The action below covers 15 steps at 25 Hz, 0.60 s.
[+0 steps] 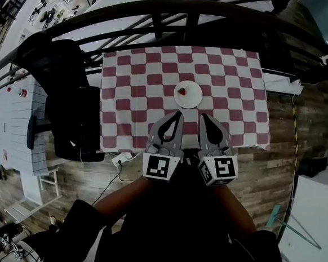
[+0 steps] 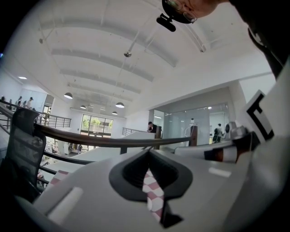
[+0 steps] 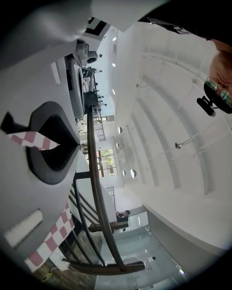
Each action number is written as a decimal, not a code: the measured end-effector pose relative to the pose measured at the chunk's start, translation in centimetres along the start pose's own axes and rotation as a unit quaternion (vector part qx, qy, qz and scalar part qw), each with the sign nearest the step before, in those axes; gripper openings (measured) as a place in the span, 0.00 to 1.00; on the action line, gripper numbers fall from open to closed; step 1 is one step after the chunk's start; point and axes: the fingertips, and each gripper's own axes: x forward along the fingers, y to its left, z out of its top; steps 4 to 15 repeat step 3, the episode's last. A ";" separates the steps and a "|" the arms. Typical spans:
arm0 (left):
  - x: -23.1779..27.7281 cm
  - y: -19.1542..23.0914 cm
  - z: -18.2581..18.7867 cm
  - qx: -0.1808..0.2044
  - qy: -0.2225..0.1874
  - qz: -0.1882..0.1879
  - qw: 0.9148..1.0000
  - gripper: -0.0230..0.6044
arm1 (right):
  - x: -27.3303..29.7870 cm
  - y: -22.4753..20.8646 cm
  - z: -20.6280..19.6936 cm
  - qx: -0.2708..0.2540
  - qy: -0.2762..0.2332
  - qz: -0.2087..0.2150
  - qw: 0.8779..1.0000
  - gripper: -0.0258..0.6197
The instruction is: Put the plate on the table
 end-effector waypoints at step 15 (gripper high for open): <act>-0.3 0.3 -0.3 0.002 0.003 -0.001 1.000 0.05 | 0.0 0.3 -0.5 -0.002 0.001 0.002 1.000 0.04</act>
